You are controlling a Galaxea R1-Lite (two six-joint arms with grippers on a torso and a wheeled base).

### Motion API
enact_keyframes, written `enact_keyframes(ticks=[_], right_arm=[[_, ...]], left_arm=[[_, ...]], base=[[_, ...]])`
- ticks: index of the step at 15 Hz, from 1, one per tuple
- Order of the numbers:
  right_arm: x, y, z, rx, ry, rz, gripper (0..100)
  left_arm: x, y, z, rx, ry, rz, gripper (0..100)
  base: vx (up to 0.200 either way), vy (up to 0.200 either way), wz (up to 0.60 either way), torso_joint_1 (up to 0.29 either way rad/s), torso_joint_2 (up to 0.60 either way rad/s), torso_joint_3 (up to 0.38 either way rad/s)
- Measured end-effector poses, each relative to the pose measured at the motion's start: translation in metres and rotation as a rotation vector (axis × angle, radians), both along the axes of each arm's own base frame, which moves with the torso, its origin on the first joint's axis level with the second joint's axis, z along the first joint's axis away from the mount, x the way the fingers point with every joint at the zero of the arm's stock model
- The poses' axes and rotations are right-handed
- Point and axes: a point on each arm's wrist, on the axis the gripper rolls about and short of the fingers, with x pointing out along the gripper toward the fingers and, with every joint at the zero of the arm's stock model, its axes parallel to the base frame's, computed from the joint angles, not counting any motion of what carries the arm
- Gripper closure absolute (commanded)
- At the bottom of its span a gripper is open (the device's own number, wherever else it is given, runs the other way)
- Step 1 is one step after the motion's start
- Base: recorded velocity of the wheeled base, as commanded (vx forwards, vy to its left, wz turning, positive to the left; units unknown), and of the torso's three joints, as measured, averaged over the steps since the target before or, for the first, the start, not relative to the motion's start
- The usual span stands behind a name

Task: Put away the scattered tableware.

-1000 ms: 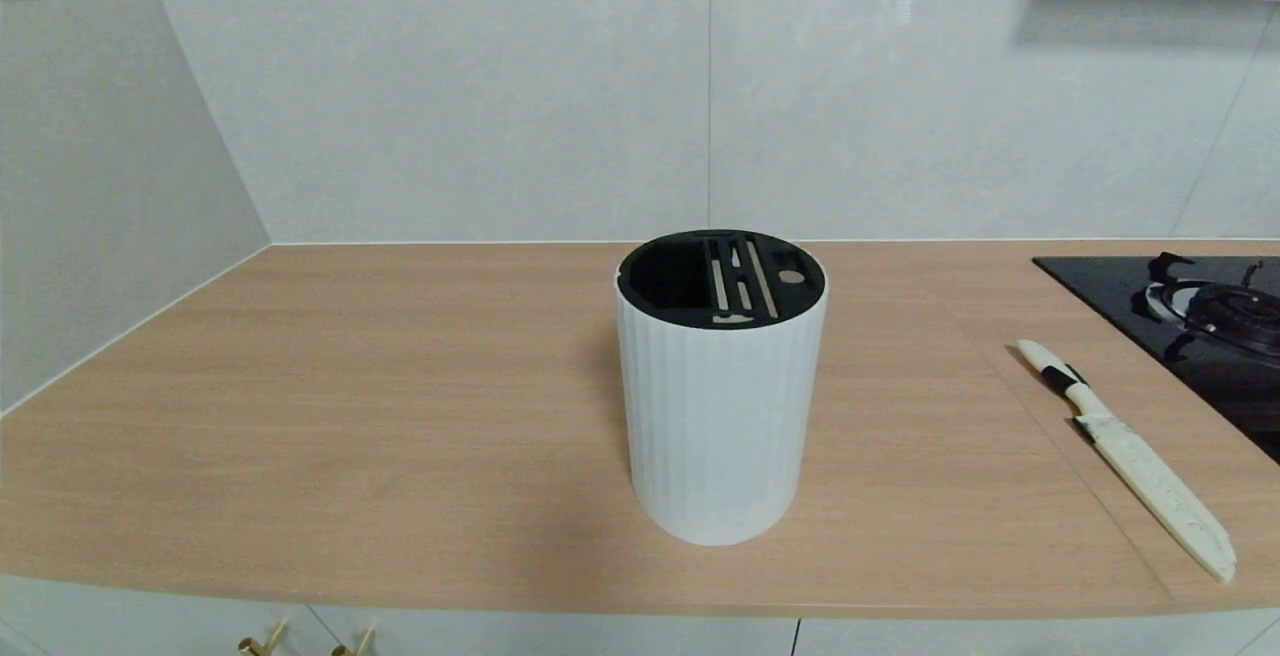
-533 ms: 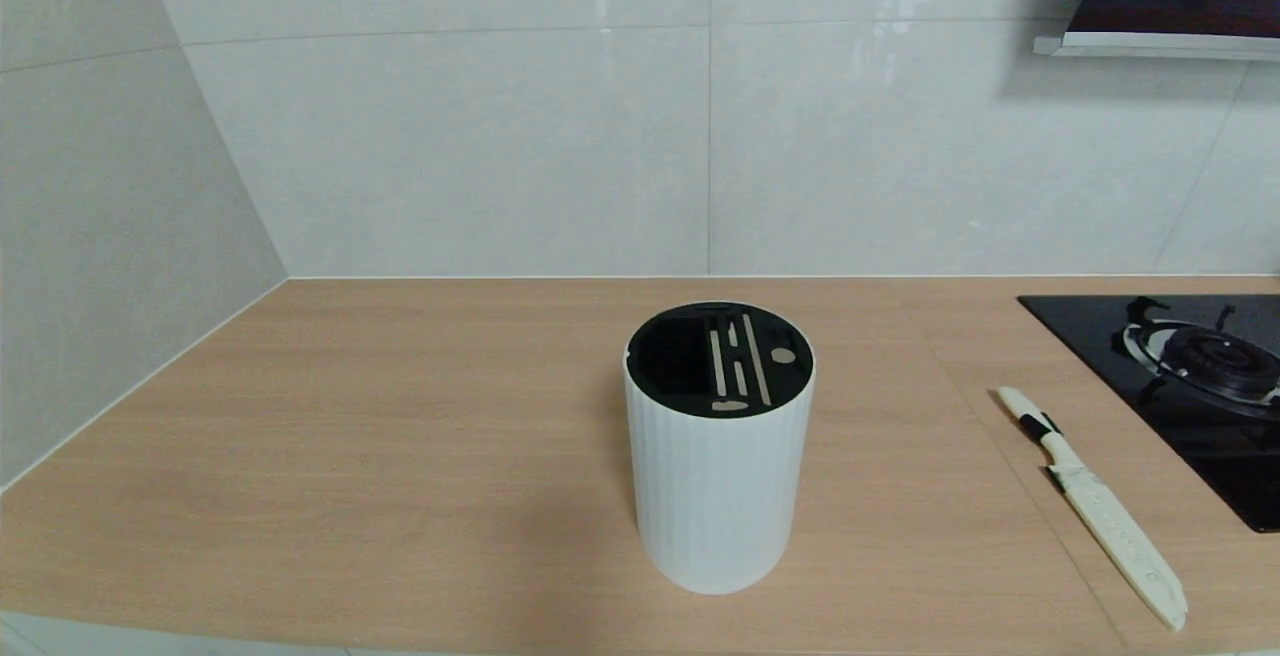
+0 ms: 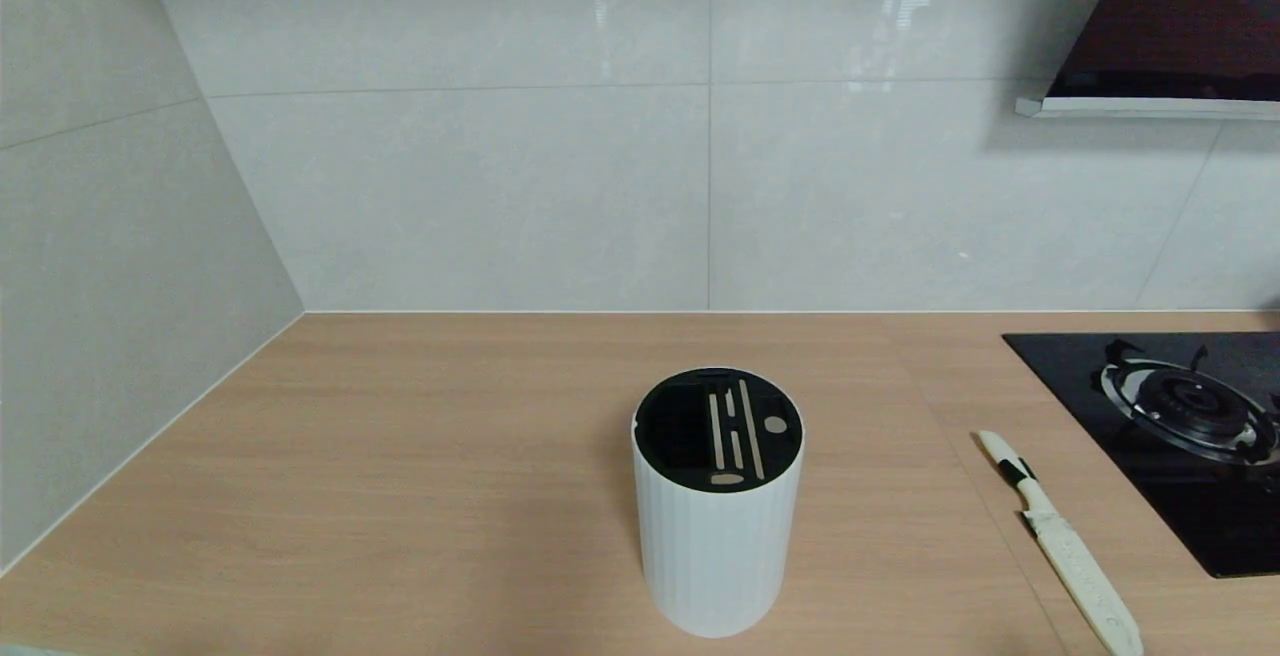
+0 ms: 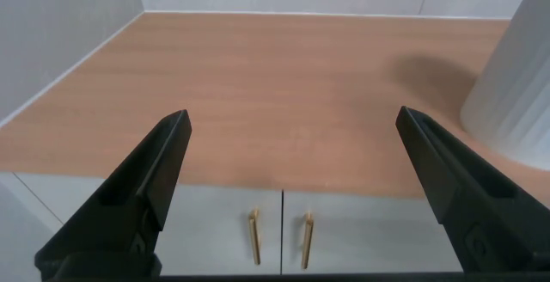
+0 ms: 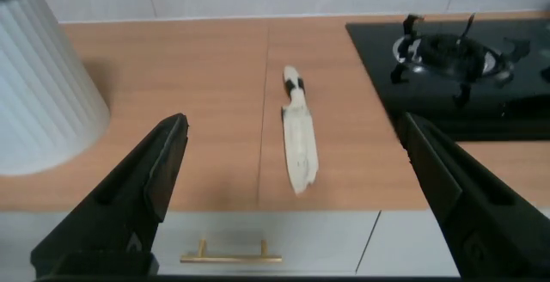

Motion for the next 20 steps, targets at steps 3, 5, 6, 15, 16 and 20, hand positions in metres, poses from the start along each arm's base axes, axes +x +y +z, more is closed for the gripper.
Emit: enact_keyframes(ticks=[3, 5, 6, 15, 16, 20], right_arm=[[0.0, 0.0, 0.0, 0.0, 0.0, 0.0, 0], [0.0, 0.0, 0.0, 0.0, 0.0, 0.0, 0], [0.0, 0.0, 0.0, -0.001, 0.0, 0.0, 0], [-0.01, 0.0, 0.052, 0.03, -0.137, 0.036, 0], [-0.007, 0.0, 0.067, 0.042, -0.13, 0.05, 0], [0.044, 0.002, 0.1, 0.058, 0.127, 0.074, 0]], left_arm=[[0.0, 0.0, 0.0, 0.0, 0.0, 0.0, 0], [0.0, 0.0, 0.0, 0.0, 0.001, 0.0, 0], [0.0, 0.0, 0.0, 0.0, 0.001, 0.0, 0], [0.0, 0.0, 0.0, 0.0, 0.0, 0.0, 0], [0.0, 0.0, 0.0, 0.0, 0.001, 0.0, 0], [0.0, 0.0, 0.0, 0.0, 0.001, 0.0, 0]], base=[[0.0, 0.0, 0.0, 0.023, -0.04, -0.032], [0.0, 0.0, 0.0, 0.0, 0.0, 0.0], [0.0, 0.0, 0.0, 0.0, 0.0, 0.0], [0.0, 0.0, 0.0, 0.0, 0.0, 0.0], [0.0, 0.0, 0.0, 0.0, 0.0, 0.0], [0.0, 0.0, 0.0, 0.0, 0.0, 0.0]])
